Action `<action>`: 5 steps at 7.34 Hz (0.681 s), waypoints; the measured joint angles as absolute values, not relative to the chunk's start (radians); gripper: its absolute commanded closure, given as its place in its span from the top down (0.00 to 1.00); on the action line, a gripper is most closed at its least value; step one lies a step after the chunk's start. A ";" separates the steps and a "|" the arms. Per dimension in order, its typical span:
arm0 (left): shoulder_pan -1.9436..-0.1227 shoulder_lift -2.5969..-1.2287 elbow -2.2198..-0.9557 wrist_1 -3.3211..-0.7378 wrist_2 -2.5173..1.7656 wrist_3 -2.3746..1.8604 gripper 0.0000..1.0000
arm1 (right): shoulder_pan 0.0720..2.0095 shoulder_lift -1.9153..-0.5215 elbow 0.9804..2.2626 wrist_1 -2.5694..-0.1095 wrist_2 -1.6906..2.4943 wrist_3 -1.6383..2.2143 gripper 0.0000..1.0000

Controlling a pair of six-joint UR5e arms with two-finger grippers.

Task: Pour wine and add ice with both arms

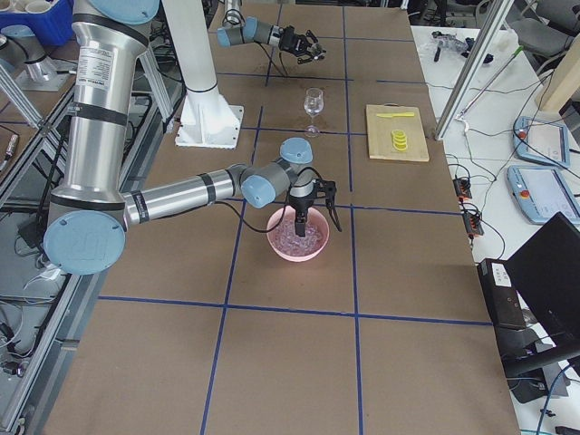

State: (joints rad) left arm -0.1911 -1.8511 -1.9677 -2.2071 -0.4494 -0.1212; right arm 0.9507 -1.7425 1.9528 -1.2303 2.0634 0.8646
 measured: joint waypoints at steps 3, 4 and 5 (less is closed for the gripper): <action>-0.192 -1.697 -1.967 -2.441 -0.449 -0.119 0.00 | 0.939 -1.742 1.932 -1.232 2.063 0.862 0.96; -0.192 -1.652 -1.964 -2.515 -0.449 -0.119 0.00 | 0.933 -1.741 1.930 -1.232 2.064 0.864 0.88; -0.192 -1.617 -1.960 -2.581 -0.449 -0.119 0.00 | 0.928 -1.741 1.927 -1.233 2.064 0.865 0.88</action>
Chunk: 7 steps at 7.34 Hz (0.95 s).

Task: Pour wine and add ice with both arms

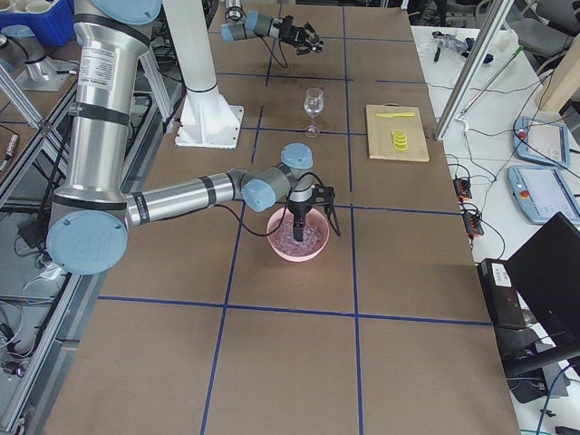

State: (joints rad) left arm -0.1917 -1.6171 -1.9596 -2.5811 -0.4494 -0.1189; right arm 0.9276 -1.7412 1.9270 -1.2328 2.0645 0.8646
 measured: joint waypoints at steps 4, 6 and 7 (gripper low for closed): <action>-0.192 -1.545 -1.953 -2.695 -0.448 -0.119 0.00 | 0.911 -1.714 1.889 -1.235 2.070 0.865 0.48; -0.192 -1.516 -1.947 -2.749 -0.449 -0.118 0.00 | 0.911 -1.706 1.881 -1.236 2.073 0.863 0.02; -0.192 -1.509 -1.945 -2.764 -0.449 -0.118 0.00 | 0.911 -1.707 1.880 -1.236 2.074 0.860 0.00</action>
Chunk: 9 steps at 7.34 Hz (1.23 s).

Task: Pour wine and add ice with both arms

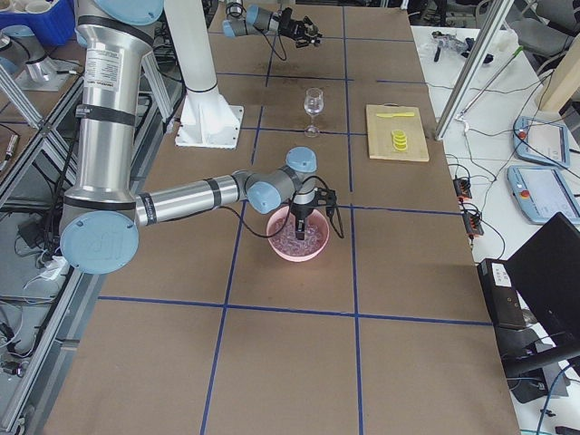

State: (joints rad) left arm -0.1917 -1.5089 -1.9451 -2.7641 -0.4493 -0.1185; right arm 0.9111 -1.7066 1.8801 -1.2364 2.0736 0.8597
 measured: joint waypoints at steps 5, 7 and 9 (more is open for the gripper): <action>-0.192 -1.483 -1.909 -2.881 -0.448 -0.183 0.00 | 0.927 -1.732 1.943 -1.241 2.069 0.858 0.00; -0.189 -1.473 -1.866 -2.917 -0.448 -0.357 0.00 | 0.955 -1.741 2.007 -1.246 2.070 0.864 0.00; -0.179 -1.464 -1.806 -2.921 -0.450 -0.596 0.00 | 0.982 -1.754 2.076 -1.246 2.072 0.865 0.00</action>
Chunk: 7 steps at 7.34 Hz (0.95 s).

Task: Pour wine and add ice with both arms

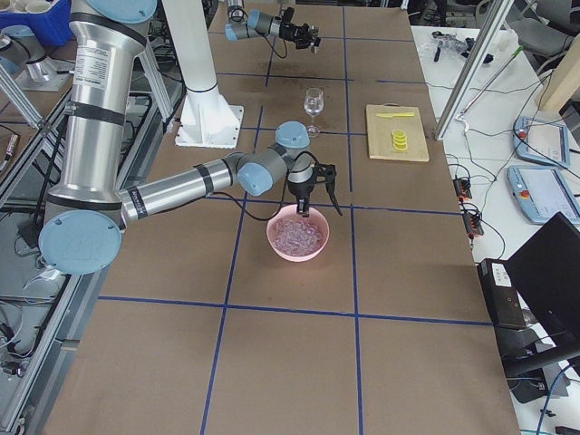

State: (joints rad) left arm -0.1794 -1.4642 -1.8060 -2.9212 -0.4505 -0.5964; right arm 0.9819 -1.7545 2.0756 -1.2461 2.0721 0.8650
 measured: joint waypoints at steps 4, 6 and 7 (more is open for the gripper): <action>-0.153 -1.461 -1.716 -2.922 -0.448 -0.944 0.00 | 1.075 -1.753 2.144 -1.233 2.173 0.867 0.00; -0.152 -1.461 -1.661 -2.916 -0.415 -1.040 0.00 | 1.093 -1.743 2.171 -1.232 2.200 0.874 0.00; -0.150 -1.461 -1.630 -2.904 -0.396 -1.056 0.00 | 1.094 -1.733 2.182 -1.231 2.203 0.889 0.00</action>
